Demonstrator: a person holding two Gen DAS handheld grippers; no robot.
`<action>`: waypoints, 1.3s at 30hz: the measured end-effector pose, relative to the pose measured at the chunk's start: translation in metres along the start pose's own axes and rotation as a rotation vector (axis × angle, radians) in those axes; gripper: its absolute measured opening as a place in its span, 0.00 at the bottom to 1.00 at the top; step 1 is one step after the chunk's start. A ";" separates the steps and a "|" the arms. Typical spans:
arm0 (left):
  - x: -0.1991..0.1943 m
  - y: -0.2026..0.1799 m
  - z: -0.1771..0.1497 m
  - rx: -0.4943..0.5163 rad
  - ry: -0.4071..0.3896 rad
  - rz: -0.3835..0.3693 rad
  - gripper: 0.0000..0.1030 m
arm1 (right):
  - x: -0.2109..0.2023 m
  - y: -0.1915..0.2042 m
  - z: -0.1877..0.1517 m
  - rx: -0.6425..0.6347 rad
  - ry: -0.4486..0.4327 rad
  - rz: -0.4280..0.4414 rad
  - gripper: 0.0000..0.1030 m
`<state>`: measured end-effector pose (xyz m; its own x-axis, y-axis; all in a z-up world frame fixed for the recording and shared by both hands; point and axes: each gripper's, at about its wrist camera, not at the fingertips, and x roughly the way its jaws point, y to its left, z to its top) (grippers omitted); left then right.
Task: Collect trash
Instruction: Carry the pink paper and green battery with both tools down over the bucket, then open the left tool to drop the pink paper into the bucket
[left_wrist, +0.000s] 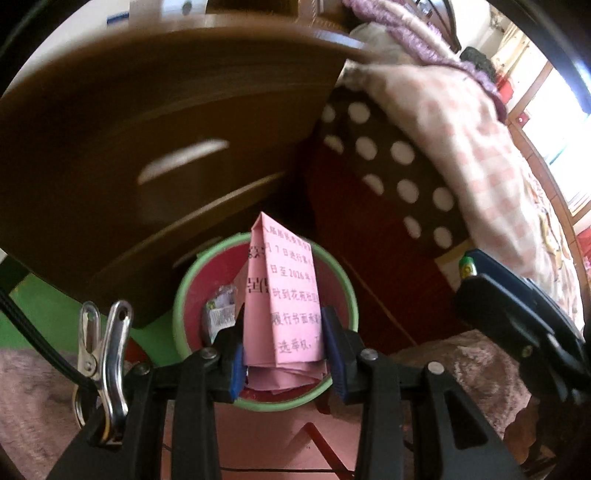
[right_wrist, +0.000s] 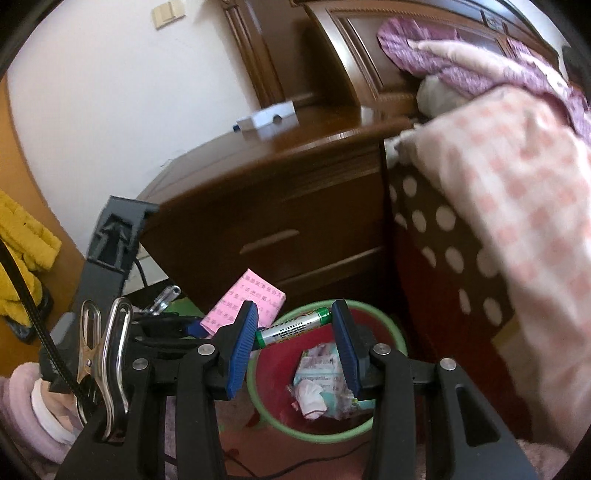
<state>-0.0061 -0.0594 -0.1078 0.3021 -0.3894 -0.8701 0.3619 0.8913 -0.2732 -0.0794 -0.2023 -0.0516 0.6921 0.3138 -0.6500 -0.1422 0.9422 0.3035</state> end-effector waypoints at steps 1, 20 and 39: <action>0.008 0.004 -0.002 -0.009 0.014 -0.004 0.36 | 0.005 -0.003 -0.003 0.008 0.008 0.004 0.41; 0.091 0.028 -0.019 -0.040 0.175 0.041 0.40 | 0.056 -0.023 -0.032 0.107 0.144 0.035 0.41; 0.088 0.024 -0.018 -0.002 0.149 0.096 0.49 | 0.070 -0.040 -0.042 0.187 0.185 0.051 0.41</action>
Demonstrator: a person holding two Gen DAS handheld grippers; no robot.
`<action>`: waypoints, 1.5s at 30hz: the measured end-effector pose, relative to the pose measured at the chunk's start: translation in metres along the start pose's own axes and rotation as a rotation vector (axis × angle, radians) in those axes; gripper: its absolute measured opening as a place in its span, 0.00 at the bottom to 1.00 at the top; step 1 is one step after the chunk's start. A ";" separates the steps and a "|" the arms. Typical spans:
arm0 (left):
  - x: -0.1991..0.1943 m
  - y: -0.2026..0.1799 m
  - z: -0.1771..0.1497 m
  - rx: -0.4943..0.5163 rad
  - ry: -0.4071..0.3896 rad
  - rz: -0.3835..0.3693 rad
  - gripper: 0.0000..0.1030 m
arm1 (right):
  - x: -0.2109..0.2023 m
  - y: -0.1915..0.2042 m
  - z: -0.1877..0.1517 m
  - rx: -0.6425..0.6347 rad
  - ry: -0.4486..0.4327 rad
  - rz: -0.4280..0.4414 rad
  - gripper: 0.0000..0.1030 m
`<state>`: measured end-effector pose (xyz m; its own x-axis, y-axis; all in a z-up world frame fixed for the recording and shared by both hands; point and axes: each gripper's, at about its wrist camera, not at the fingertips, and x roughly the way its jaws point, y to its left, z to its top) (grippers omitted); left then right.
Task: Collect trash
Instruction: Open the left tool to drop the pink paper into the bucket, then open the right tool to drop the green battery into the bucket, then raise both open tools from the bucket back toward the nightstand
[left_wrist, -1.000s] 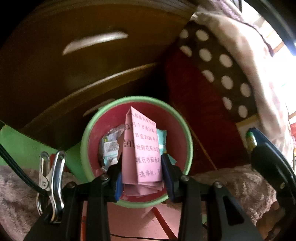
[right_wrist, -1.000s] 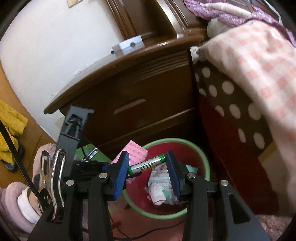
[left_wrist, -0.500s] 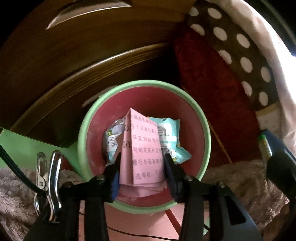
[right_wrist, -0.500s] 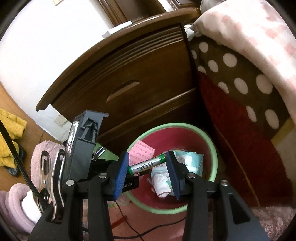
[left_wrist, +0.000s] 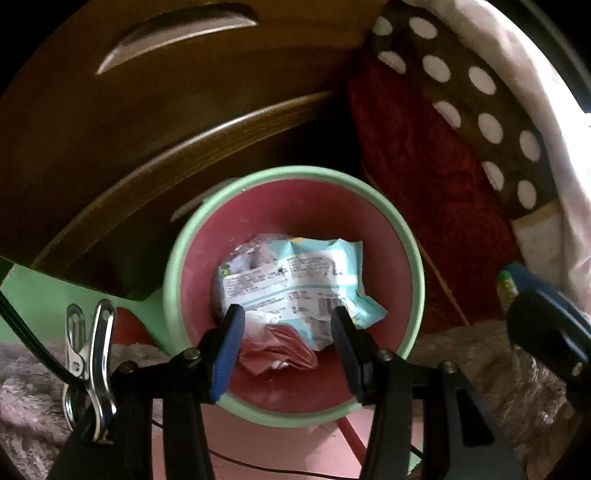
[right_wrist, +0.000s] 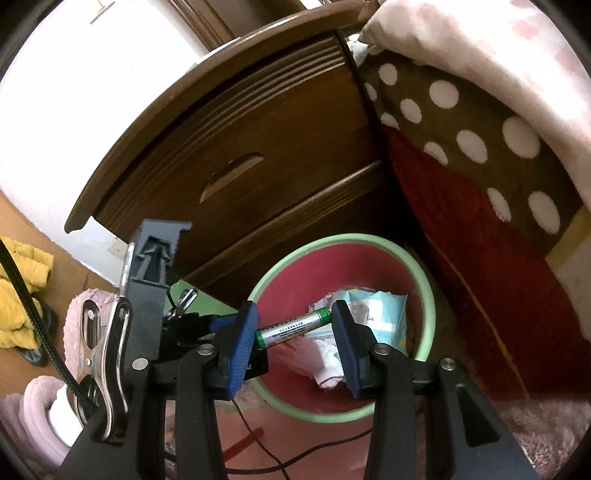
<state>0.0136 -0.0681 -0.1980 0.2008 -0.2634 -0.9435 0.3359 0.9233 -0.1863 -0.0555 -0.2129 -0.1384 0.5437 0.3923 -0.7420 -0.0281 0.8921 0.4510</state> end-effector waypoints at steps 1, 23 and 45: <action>-0.002 0.001 0.000 -0.002 -0.005 0.006 0.49 | 0.002 -0.001 0.000 0.005 0.007 0.001 0.41; -0.021 0.020 0.001 -0.058 -0.047 0.058 0.49 | 0.033 -0.025 0.003 0.138 0.083 -0.020 0.48; -0.150 -0.022 0.004 0.045 -0.253 0.063 0.49 | -0.069 0.028 0.027 -0.059 -0.228 0.117 0.48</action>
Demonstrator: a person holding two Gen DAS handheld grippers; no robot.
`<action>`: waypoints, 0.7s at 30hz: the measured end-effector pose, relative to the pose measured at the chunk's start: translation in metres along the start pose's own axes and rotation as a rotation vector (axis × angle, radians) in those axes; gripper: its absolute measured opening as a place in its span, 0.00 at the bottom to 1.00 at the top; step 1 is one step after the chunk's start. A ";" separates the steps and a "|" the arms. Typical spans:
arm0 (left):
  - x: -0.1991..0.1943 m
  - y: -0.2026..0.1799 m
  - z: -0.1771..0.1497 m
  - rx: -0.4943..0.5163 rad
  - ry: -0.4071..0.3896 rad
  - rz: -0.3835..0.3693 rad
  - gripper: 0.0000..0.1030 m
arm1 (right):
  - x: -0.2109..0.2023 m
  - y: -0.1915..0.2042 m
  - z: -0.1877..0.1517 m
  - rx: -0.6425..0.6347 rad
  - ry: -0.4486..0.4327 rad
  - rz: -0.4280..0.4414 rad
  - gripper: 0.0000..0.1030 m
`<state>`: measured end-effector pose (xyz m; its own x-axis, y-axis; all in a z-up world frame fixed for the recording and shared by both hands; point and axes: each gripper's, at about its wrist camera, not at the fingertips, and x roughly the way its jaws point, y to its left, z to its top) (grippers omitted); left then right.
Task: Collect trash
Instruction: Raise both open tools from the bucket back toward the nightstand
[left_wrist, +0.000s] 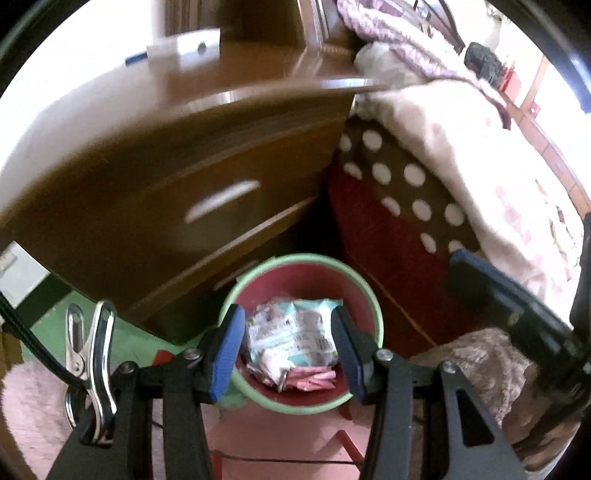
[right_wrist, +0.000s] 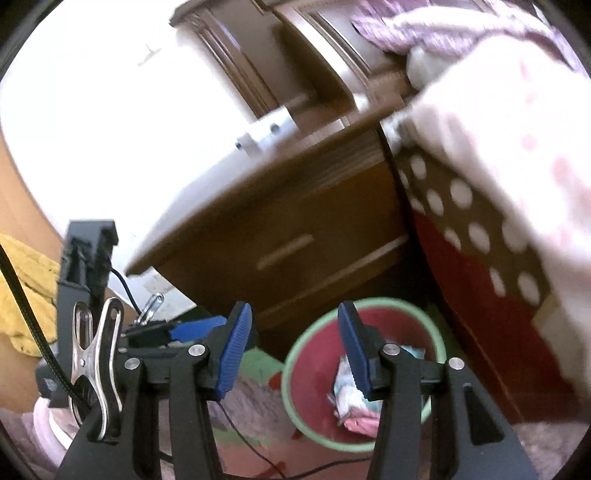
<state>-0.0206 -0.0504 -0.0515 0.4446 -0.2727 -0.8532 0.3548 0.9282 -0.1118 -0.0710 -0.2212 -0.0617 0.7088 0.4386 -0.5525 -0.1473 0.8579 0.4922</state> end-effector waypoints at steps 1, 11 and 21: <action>-0.009 0.000 0.003 0.004 -0.019 0.004 0.49 | -0.004 0.004 0.006 -0.007 -0.013 0.005 0.49; -0.059 0.014 0.046 0.014 -0.144 0.015 0.49 | -0.021 0.039 0.068 -0.107 -0.114 0.003 0.48; -0.075 0.060 0.130 -0.037 -0.229 0.098 0.52 | -0.003 0.060 0.119 -0.196 -0.154 0.035 0.49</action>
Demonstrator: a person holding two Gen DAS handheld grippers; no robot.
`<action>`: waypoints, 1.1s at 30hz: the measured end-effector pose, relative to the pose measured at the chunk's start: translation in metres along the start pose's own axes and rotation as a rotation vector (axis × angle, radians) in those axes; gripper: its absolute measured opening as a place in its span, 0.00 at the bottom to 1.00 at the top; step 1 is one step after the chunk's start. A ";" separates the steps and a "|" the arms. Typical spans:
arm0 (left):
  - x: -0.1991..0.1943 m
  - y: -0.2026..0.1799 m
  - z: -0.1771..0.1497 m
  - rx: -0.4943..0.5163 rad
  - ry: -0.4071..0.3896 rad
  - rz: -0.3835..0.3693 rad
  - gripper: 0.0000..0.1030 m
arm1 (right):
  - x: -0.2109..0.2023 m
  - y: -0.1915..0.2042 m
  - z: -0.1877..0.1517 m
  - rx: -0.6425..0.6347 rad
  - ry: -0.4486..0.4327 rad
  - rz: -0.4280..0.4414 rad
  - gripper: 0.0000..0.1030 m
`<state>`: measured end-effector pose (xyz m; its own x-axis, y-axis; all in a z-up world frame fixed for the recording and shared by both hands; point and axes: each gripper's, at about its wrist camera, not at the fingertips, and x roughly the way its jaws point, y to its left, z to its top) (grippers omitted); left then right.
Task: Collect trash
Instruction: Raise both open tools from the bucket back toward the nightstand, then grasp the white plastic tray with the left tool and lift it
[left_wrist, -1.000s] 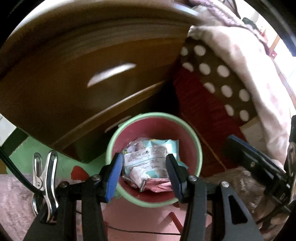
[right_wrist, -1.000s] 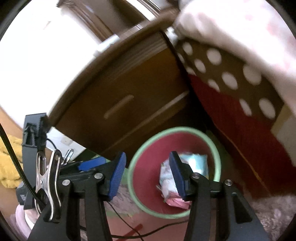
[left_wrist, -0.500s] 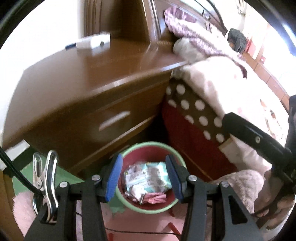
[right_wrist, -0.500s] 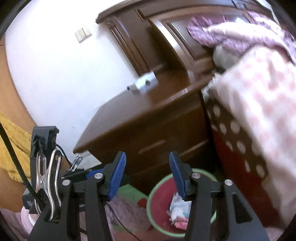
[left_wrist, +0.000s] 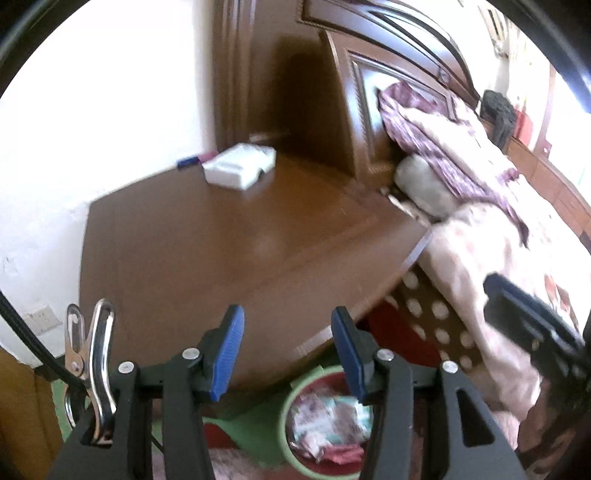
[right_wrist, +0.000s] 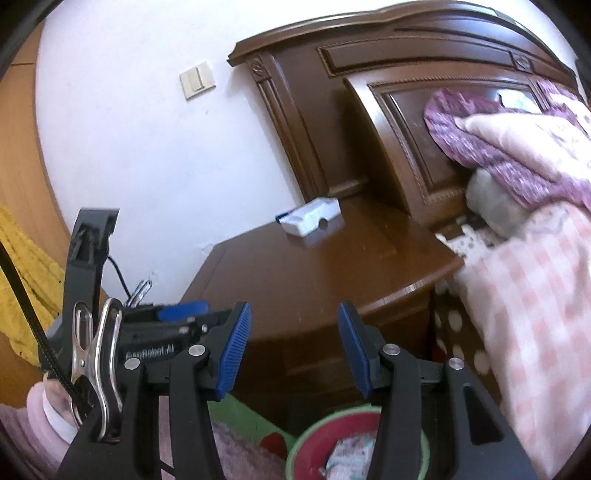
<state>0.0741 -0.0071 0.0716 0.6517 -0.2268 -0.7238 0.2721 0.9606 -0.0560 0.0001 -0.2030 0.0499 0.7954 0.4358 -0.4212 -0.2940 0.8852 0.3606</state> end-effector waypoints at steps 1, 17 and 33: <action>0.002 0.005 0.010 -0.008 -0.007 -0.009 0.55 | 0.006 0.000 0.004 -0.005 -0.004 0.001 0.49; 0.070 0.039 0.081 0.081 -0.056 0.005 0.68 | 0.077 -0.003 0.027 -0.037 -0.011 -0.017 0.50; 0.166 0.086 0.145 0.022 0.054 0.015 0.81 | 0.146 -0.036 0.033 -0.017 0.020 0.027 0.53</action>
<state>0.3080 0.0146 0.0463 0.6171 -0.2024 -0.7604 0.2780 0.9601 -0.0300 0.1442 -0.1766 0.0029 0.7765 0.4623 -0.4282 -0.3241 0.8757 0.3578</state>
